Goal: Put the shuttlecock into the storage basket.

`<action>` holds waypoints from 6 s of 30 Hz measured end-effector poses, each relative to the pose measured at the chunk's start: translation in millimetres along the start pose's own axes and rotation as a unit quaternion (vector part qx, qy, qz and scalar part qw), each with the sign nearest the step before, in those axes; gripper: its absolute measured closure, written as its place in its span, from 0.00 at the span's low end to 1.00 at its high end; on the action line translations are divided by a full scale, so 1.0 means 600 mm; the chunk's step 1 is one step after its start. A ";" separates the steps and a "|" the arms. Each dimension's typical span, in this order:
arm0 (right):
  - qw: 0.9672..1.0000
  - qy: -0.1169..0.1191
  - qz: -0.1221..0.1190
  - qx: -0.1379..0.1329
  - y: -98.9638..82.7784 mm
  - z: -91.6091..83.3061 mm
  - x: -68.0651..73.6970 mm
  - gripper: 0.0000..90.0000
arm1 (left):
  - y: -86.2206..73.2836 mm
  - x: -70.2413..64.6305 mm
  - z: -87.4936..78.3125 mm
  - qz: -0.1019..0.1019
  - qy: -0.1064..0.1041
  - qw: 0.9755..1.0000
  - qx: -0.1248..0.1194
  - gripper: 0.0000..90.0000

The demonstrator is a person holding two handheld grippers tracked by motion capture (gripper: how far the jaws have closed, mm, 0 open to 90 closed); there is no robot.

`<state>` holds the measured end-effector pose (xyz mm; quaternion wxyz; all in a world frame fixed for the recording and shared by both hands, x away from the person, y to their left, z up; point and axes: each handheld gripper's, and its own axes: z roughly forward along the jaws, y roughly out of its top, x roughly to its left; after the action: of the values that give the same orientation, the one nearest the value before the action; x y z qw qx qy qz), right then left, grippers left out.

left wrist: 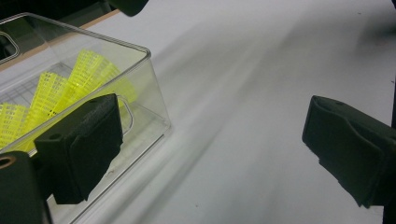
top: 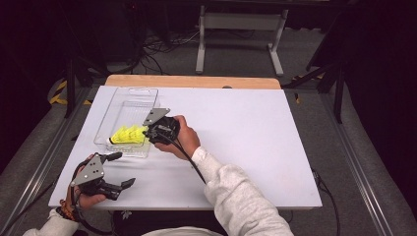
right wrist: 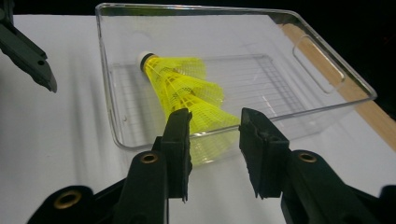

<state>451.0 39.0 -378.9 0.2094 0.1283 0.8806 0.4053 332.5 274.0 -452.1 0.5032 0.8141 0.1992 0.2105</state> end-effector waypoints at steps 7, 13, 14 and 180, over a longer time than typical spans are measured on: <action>1.000 -0.017 0.004 -0.010 -0.009 -0.022 -0.008 0.69 | 0.000 0.000 0.001 -0.003 0.003 1.000 0.000 0.07; 0.999 -0.026 0.012 -0.018 -0.018 -0.036 -0.016 0.67 | -0.001 0.001 0.000 -0.004 0.003 1.000 0.003 0.07; 0.999 -0.027 0.015 -0.018 -0.019 -0.037 -0.018 0.66 | -0.001 0.001 0.000 -0.002 0.003 1.000 0.001 0.07; 0.979 -0.200 0.042 -0.016 -0.279 -0.297 -0.019 0.10 | 0.000 -0.001 0.000 -0.003 0.015 1.000 0.005 0.07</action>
<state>367.3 -189.9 -400.4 0.3663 0.2398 0.8082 0.3940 332.0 274.1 -452.2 0.4964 0.8129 0.2105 0.2201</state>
